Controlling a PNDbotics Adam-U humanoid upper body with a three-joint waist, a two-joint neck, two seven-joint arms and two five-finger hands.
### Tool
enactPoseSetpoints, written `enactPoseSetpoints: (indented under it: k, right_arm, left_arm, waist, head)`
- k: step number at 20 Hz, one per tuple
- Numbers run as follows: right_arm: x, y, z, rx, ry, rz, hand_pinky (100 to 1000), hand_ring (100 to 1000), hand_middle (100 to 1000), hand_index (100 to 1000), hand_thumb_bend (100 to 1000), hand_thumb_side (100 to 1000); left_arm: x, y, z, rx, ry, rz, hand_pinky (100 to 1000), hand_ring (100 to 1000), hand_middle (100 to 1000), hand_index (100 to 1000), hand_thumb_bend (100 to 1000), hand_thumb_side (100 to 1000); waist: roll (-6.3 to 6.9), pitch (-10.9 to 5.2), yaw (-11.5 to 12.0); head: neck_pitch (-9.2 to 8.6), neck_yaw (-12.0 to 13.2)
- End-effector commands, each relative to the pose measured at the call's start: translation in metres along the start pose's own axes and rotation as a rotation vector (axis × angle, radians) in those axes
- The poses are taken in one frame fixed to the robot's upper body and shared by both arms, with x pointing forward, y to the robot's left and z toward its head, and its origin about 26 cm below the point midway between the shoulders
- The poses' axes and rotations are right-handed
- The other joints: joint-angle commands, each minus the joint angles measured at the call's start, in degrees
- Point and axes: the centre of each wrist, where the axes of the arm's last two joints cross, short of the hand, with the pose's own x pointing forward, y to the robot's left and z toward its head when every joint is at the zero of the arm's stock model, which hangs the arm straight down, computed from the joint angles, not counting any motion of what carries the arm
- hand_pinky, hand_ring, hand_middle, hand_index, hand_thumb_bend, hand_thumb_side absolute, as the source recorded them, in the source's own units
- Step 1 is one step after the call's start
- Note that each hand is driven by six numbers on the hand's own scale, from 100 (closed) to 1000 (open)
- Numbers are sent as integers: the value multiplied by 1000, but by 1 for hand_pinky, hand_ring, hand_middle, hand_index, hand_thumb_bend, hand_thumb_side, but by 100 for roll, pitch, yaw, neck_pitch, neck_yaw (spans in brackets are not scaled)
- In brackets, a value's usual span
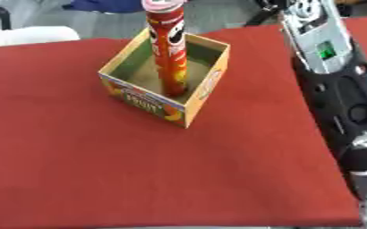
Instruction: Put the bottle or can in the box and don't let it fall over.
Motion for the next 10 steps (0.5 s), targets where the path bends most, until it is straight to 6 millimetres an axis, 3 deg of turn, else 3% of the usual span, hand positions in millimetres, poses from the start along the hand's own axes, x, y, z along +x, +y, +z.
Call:
enactPoseSetpoints:
  k: [1, 10]
  right_arm:
    - [15, -27, 11, -43, -35, 44, 815, 818, 881, 860, 766, 441]
    - [3, -52, 59, -103, 42, 108, 811, 805, 876, 857, 769, 428]
  left_arm:
    - [9, 7, -5, 10, -36, -27, 743, 816, 743, 796, 447, 780]
    - [9, 8, -5, 16, -40, -28, 743, 817, 744, 796, 448, 779]
  waist:
    - [15, -104, -12]
    - [46, -107, -62]
  head:
    - [-13, 41]
    - [-5, 86]
